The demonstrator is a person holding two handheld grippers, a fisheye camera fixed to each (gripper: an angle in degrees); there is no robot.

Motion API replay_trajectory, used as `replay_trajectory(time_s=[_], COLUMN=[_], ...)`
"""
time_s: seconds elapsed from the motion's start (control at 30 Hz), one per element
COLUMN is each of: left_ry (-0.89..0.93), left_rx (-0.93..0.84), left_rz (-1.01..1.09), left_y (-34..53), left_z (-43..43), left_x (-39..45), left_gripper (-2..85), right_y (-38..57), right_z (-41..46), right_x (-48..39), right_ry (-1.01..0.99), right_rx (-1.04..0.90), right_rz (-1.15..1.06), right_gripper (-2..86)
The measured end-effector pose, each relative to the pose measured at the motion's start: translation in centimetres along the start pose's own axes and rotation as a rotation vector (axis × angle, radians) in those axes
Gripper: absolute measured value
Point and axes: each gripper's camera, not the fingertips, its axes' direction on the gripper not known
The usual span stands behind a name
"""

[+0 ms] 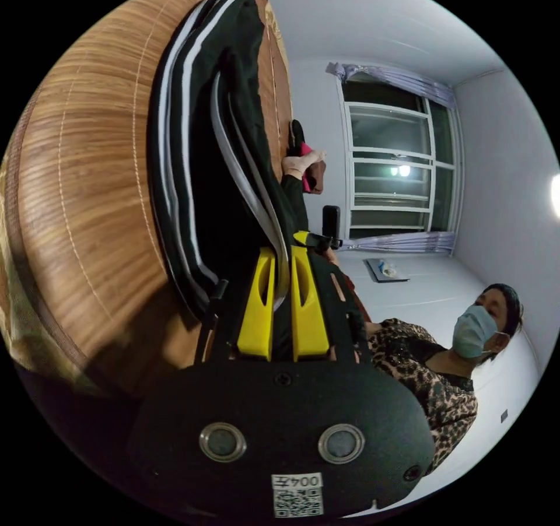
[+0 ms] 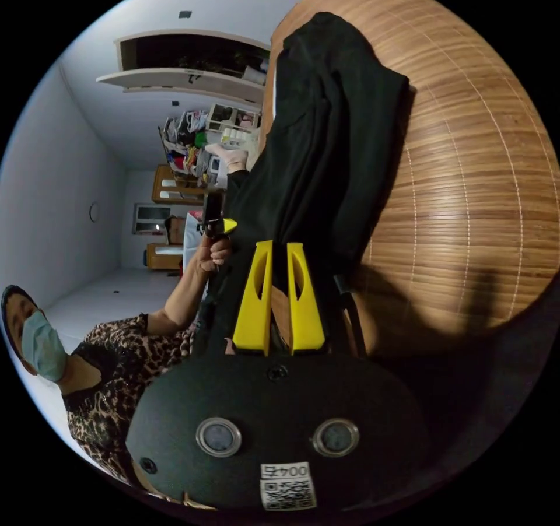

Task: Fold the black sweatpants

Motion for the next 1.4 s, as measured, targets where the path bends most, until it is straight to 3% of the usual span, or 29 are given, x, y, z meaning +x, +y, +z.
replay_trajectory(time_s=[0.3, 0.47, 0.6, 0.67, 0.8, 0.9, 0.97, 1.13, 1.17, 1.27, 1.4], left_ry=[-0.215, -0.297, -0.517, -0.649, -0.698, -0.782, -0.753, -0.954, -0.959, -0.865, -0.912], left_rx=[-0.278, -0.367, -0.407, -0.409, -0.516, -0.365, -0.134, -0.181, -0.057, 0.062, 0.104], left_rz=[-0.154, -0.11, -0.036, 0.019, 0.08, 0.258, 0.416, 0.398, 0.414, 0.402, 0.47], left_y=[3.1, 3.5, 4.7, 5.0, 4.9, 3.8, 2.8, 0.2, 0.7, 1.2, 0.2], left_z=[4.5, 5.7, 4.5, 4.3, 5.9, 6.8, 7.6, 12.9, 12.5, 12.2, 14.3], left_x=[1.4, 4.2, 8.2, 10.5, 12.9, 15.1, 15.7, 10.9, 10.8, 10.2, 11.2], left_gripper=[7.4, 9.9, 9.9, 9.3, 8.3, 8.1, 8.7, 9.4, 8.2, 6.5, 6.7], right_y=[2.6, 3.1, 3.9, 3.7, 2.7, 1.5, 0.4, -1.2, -1.5, -1.5, -3.9], right_z=[5.0, 7.5, 5.2, 3.6, 3.5, 5.7, 8.4, 14.9, 16.6, 16.2, 14.3], right_x=[-4.6, -7.4, -10.9, -13.4, -15.7, -16.6, -17.4, -17.8, -16.8, -16.4, -15.6], right_ry=[0.302, 0.463, 0.553, 0.611, 0.572, 0.577, 0.596, 0.794, 0.872, 0.876, 0.894], right_rx=[-0.335, -0.448, -0.347, -0.186, -0.001, 0.069, 0.09, -0.023, -0.096, -0.076, -0.117], right_rz=[0.02, -0.014, -0.086, -0.158, -0.237, -0.285, -0.331, -0.39, -0.384, -0.444, -0.471], right_gripper=[6.5, 10.4, 9.2, 9.0, 9.7, 11.3, 12.3, 13.3, 13.5, 12.8, 11.5])
